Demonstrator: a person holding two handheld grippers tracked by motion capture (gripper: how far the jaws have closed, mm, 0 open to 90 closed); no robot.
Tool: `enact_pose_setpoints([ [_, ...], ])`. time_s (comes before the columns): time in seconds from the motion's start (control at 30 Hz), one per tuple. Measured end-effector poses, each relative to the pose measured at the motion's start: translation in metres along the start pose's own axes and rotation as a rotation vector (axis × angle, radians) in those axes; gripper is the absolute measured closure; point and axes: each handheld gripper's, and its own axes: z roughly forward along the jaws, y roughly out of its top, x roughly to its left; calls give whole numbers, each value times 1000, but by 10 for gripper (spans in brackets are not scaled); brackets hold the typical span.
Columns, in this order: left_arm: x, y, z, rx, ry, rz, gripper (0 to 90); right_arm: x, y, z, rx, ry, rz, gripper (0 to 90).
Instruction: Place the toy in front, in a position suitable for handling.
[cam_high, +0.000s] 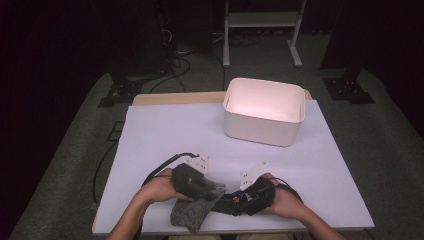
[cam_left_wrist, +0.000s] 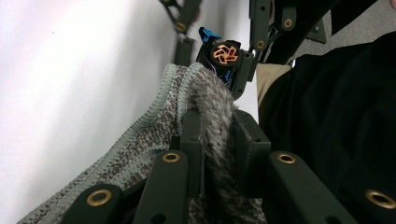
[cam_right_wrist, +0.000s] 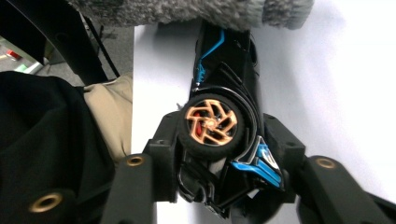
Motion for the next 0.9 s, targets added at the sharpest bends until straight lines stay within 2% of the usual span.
enact_pose_setpoints([
  [0.17,-1,2,-2,7,11,10,761,2,1,0,3,-24,-38,558],
  [0.23,-1,4,-4,7,28,18,772,3,1,-2,2,-81,-80,569],
  [0.37,5,12,-9,3,62,22,782,-6,4,-3,14,-97,-102,570],
  [0.4,7,15,-10,7,74,25,781,-9,5,-4,17,-107,-118,570],
  [0.5,13,22,-10,14,98,25,782,-19,8,-6,12,-157,-116,570],
  [0.6,17,26,-4,32,122,32,781,-30,4,-7,-4,-144,-64,568],
  [0.67,20,26,1,46,137,28,779,-34,-3,-7,-54,-122,-23,558],
  [0.7,21,25,3,54,132,28,772,-35,-5,-7,-66,-117,0,541],
  [0.77,21,23,7,50,110,26,728,-35,-11,-8,-72,-124,10,480],
  [0.87,18,25,7,61,133,27,663,-33,-22,-9,-59,-124,22,477],
  [0.9,17,25,7,64,138,26,638,-31,-26,-11,-65,-124,40,483],
])
